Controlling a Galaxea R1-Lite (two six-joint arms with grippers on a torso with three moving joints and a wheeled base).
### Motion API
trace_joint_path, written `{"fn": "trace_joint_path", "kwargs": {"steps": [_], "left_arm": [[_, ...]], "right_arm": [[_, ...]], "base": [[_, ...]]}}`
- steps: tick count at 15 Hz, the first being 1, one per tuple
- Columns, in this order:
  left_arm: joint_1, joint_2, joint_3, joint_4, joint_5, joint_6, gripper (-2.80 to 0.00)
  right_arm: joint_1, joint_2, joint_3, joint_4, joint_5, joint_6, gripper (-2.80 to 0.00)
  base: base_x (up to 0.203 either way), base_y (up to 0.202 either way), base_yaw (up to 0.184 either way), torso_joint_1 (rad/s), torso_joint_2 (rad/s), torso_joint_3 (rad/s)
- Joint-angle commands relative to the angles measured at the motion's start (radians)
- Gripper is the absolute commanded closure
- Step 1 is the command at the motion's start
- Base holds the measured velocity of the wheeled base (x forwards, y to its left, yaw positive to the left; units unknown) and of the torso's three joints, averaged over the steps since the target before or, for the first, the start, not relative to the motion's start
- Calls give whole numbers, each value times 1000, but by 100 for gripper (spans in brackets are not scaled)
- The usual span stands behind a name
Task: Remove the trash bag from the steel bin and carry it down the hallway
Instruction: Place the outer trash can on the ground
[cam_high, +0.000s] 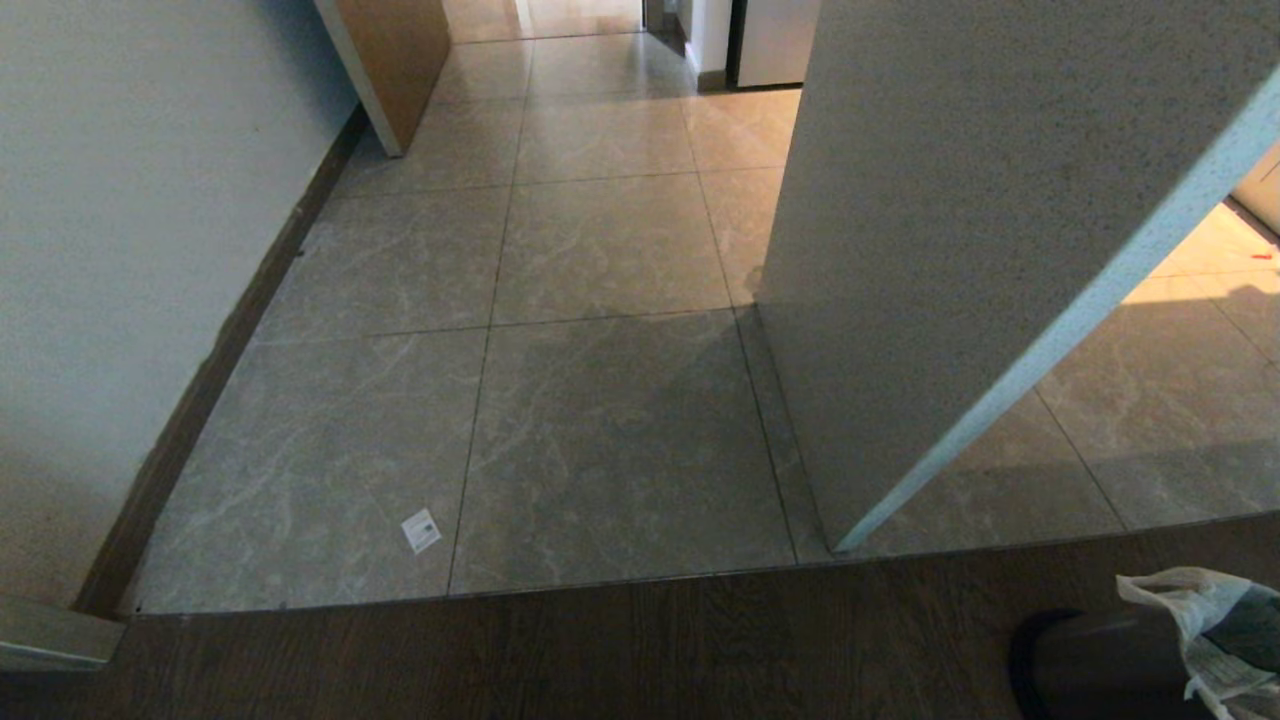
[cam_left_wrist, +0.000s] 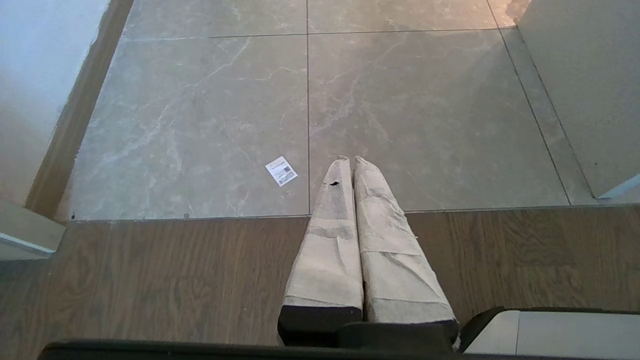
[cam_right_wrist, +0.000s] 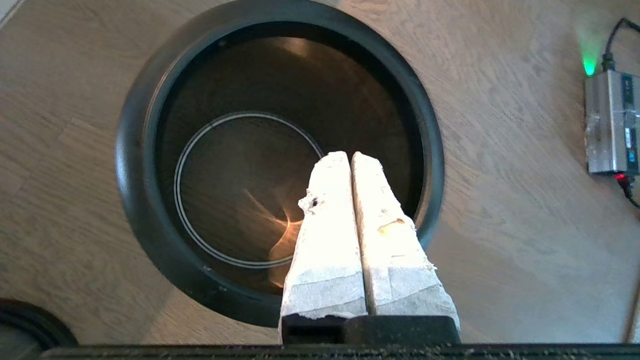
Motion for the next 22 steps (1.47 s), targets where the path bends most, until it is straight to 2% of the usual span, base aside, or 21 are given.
{"fn": "trace_joint_path", "kwargs": {"steps": [1,4,7,9,11,13,14,16,18,22], "left_arm": [[0,0,0,0,0,0,0],[0,0,0,0,0,1,0],[0,0,0,0,0,0,0],[0,0,0,0,0,0,0],[0,0,0,0,0,0,0],[0,0,0,0,0,0,0],[0,0,0,0,0,0,0],[0,0,0,0,0,0,0],[0,0,0,0,0,0,0],[0,0,0,0,0,0,0]], "right_arm": [[-11,-40,32,0,5,-7,0],[-46,-208,169,20,38,-9,0],[-54,-452,402,49,103,-50,0],[-53,-650,620,62,212,-85,0],[-9,-815,851,70,307,-141,0],[112,-910,1010,77,357,-265,0],[176,-941,1057,93,352,-316,0],[269,-1021,1103,230,289,-335,0],[321,-1093,1158,335,240,-322,0],[402,-1161,1228,385,196,-316,0]], "base": [[0,0,0,0,0,0],[0,0,0,0,0,0],[0,0,0,0,0,0],[0,0,0,0,0,0],[0,0,0,0,0,0],[0,0,0,0,0,0],[0,0,0,0,0,0],[0,0,0,0,0,0],[0,0,0,0,0,0],[0,0,0,0,0,0]]}}
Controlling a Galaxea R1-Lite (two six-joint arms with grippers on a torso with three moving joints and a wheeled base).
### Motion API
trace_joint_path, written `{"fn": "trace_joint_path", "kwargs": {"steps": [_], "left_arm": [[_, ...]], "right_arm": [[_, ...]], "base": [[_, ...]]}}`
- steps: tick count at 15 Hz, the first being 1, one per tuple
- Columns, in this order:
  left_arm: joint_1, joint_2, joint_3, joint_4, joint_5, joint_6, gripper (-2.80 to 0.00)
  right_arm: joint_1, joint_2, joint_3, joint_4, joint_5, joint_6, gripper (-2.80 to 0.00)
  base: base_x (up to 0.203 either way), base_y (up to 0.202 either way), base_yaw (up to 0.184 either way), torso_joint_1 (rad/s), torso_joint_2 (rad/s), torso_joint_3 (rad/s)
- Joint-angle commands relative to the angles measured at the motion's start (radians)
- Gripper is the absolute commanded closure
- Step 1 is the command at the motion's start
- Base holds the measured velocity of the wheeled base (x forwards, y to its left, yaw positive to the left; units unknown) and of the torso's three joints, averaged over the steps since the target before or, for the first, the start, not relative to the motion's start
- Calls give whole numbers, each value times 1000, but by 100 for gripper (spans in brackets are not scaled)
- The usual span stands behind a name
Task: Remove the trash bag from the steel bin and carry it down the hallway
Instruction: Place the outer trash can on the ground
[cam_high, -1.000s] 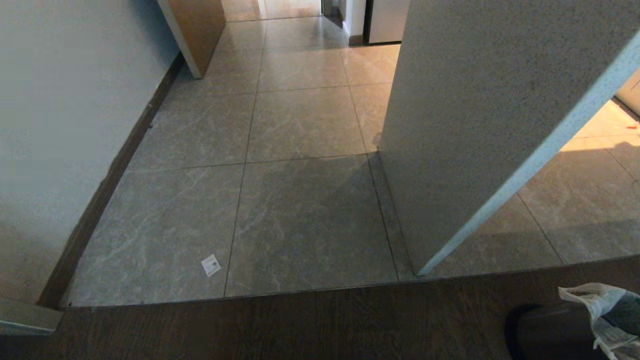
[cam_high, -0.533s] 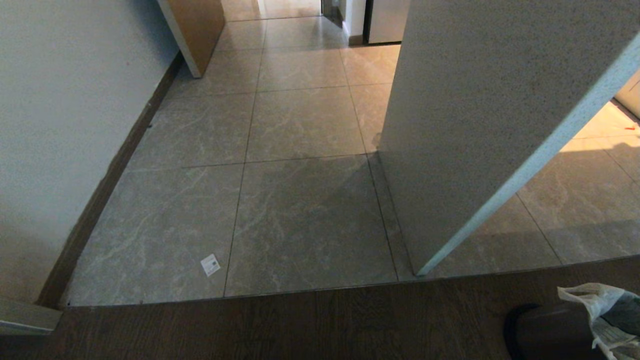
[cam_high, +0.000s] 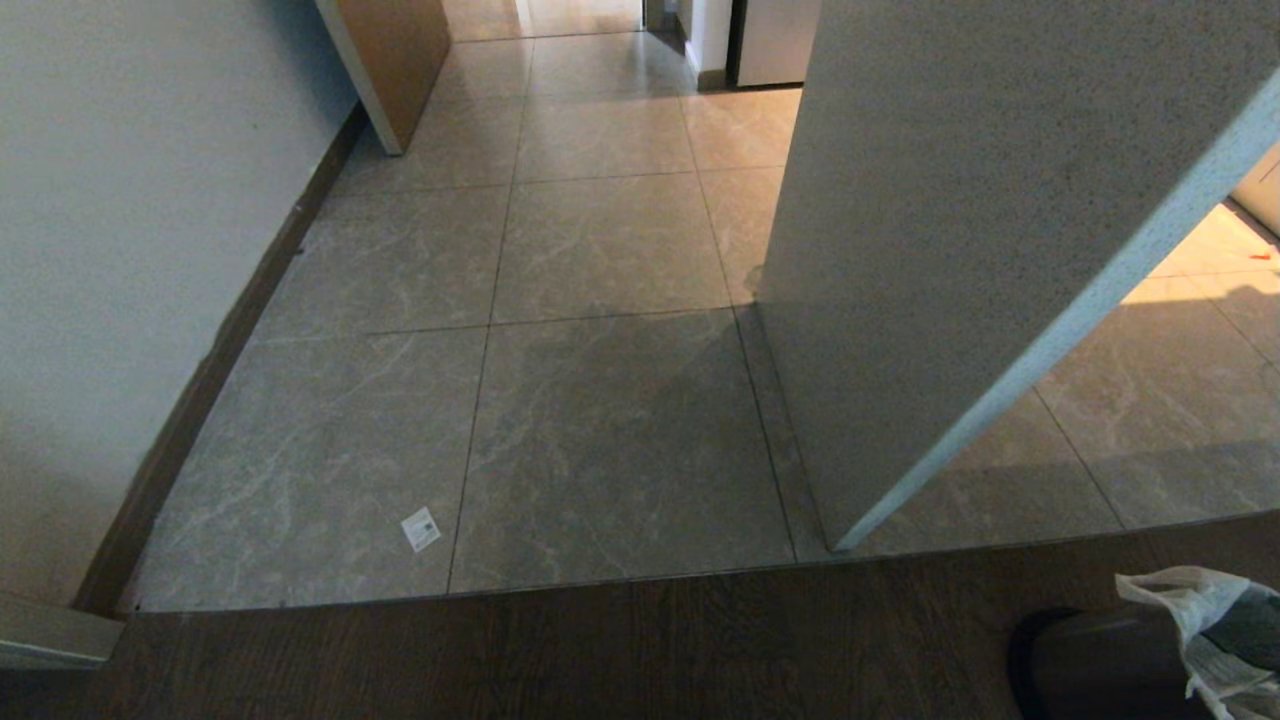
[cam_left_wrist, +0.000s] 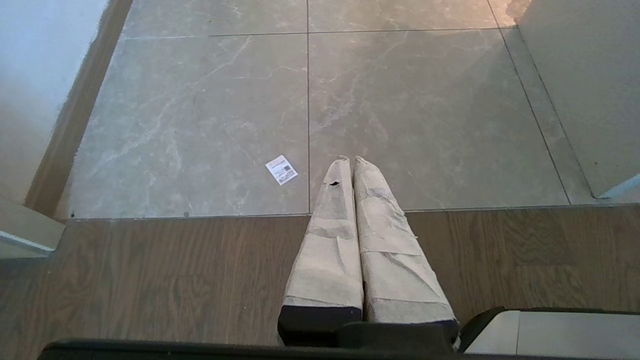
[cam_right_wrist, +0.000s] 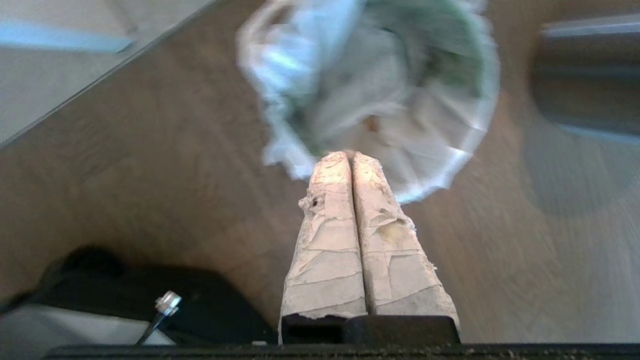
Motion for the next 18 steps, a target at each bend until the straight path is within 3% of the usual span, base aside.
{"fn": "trace_joint_path", "kwargs": {"steps": [1,5,10,14,15,18], "left_arm": [[0,0,0,0,0,-1,0],[0,0,0,0,0,-1,0],[0,0,0,0,0,-1,0],[0,0,0,0,0,-1,0],[0,0,0,0,0,-1,0],[0,0,0,0,0,-1,0]], "right_arm": [[43,-52,34,5,1,-3,0],[109,-55,54,-6,-113,-2,0],[112,-5,81,-50,-136,-10,0],[109,118,83,-161,-319,-7,0],[106,151,77,-189,-331,-8,-280],[103,247,89,-350,-372,-19,-280]], "base": [[0,0,0,0,0,0],[0,0,0,0,0,0],[0,0,0,0,0,0],[0,0,0,0,0,0],[0,0,0,0,0,0],[0,0,0,0,0,0]]}}
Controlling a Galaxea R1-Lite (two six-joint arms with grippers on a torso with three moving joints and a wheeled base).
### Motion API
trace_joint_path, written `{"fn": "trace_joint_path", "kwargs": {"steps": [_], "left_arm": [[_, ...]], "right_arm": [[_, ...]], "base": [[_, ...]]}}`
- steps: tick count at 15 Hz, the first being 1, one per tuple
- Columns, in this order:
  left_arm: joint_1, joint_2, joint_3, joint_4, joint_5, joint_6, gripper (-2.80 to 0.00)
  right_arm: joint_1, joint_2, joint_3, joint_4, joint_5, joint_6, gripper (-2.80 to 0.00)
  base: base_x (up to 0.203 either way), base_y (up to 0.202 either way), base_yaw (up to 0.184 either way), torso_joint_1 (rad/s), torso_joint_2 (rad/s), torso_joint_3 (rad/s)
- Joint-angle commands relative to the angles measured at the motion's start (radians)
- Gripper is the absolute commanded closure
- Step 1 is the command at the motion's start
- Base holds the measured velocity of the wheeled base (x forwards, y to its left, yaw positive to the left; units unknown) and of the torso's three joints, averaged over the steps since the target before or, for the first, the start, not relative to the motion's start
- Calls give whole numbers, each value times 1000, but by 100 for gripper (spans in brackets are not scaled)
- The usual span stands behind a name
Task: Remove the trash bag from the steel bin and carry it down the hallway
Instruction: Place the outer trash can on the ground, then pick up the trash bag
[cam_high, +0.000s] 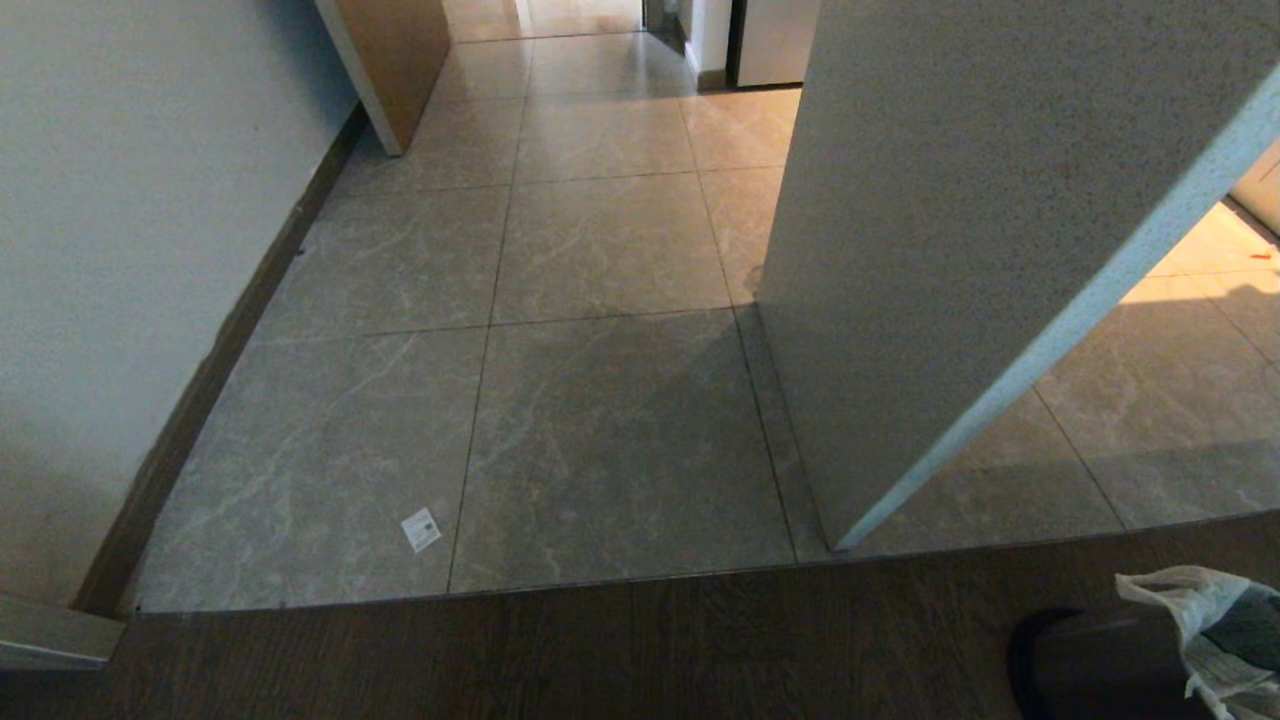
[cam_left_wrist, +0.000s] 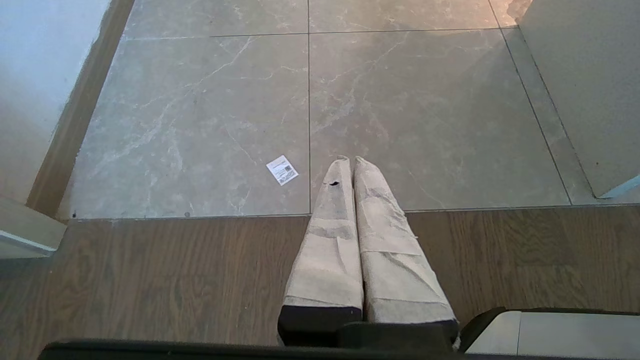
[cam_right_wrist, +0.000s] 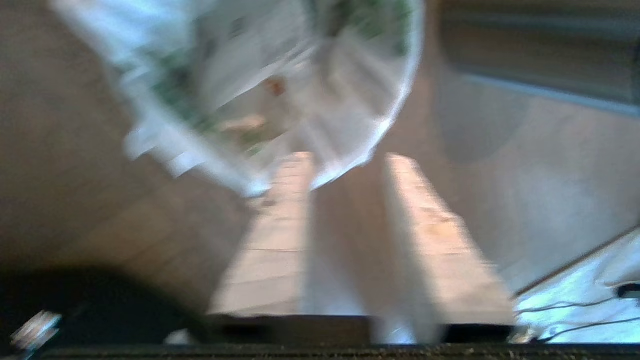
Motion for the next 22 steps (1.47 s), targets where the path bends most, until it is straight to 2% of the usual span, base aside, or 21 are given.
{"fn": "trace_joint_path", "kwargs": {"steps": [1,5,9,14,17,22], "left_arm": [[0,0,0,0,1,-1,0],[0,0,0,0,1,-1,0],[0,0,0,0,1,-1,0],[0,0,0,0,1,-1,0],[0,0,0,0,1,-1,0],[0,0,0,0,1,-1,0]], "right_arm": [[0,115,21,-140,-9,-21,-280],[-1,228,78,-315,-12,-187,-280],[-17,284,110,-401,-12,-329,-280],[-18,342,132,-471,-6,-360,-280],[-18,400,144,-533,-6,-413,-280],[-16,493,134,-627,6,-409,-280]], "base": [[0,0,0,0,0,0],[0,0,0,0,0,0],[0,0,0,0,0,0],[0,0,0,0,0,0],[0,0,0,0,0,0],[0,0,0,0,0,0]]}}
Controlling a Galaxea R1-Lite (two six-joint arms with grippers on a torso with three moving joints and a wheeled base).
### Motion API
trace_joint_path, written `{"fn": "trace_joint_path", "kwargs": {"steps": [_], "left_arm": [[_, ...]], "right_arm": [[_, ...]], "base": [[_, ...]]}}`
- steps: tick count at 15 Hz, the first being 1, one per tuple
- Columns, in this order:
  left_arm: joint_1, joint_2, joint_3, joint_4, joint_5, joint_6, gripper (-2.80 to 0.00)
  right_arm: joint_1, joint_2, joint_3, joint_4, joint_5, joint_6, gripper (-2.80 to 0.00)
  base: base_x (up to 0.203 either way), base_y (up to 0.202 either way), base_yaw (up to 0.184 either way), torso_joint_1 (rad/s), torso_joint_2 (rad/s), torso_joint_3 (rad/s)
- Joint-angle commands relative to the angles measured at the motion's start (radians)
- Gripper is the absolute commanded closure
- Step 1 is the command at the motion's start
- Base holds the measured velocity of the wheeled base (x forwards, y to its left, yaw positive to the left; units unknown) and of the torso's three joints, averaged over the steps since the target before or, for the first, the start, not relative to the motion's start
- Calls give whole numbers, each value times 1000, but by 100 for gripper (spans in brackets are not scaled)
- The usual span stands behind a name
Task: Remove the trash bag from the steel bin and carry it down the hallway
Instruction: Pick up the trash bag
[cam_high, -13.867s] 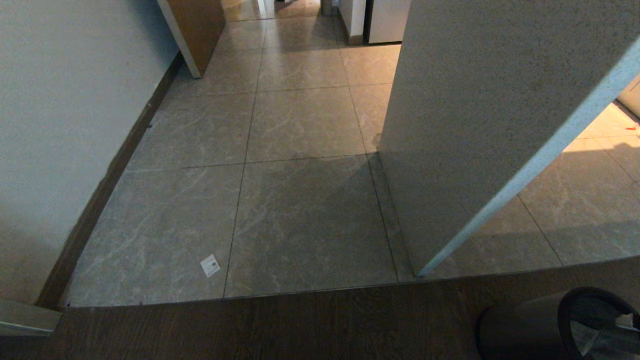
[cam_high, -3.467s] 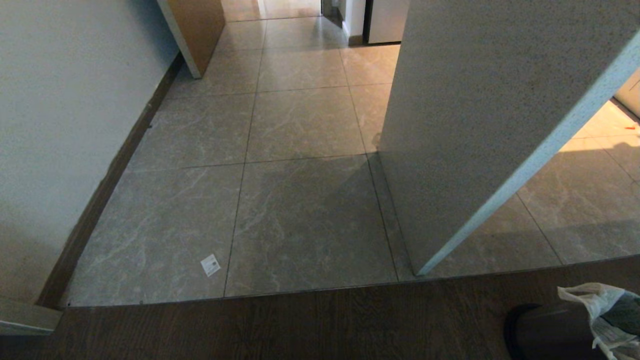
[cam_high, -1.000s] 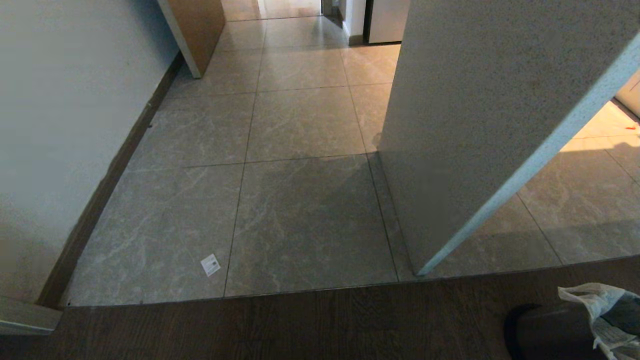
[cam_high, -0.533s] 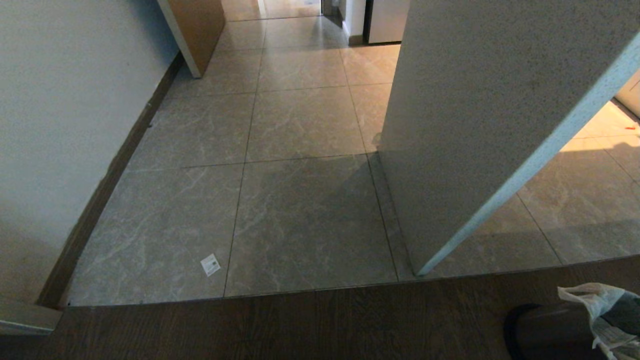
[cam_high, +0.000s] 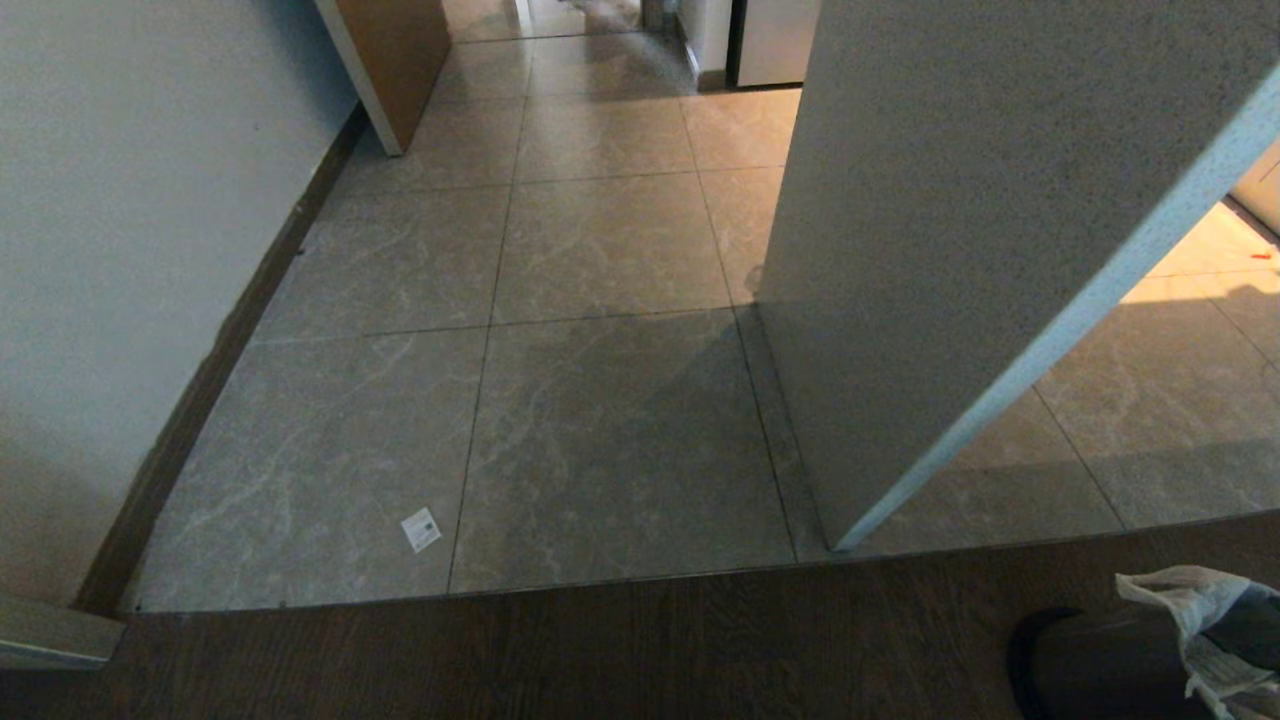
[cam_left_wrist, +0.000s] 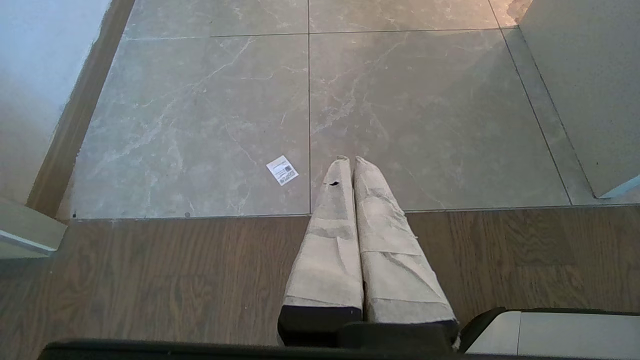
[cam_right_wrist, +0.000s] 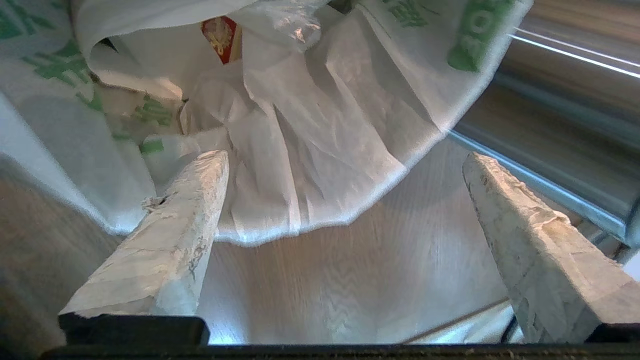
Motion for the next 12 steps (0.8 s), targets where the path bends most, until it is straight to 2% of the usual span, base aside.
{"fn": "trace_joint_path", "kwargs": {"steps": [1,4,12], "left_arm": [[0,0,0,0,0,0,0],[0,0,0,0,0,1,0],[0,0,0,0,0,0,0]], "right_arm": [[2,65,-4,-40,21,0,-280],[2,98,-12,-45,50,9,-280],[5,121,-44,-45,50,51,-280]], "base": [[0,0,0,0,0,0],[0,0,0,0,0,0],[0,0,0,0,0,0]]}}
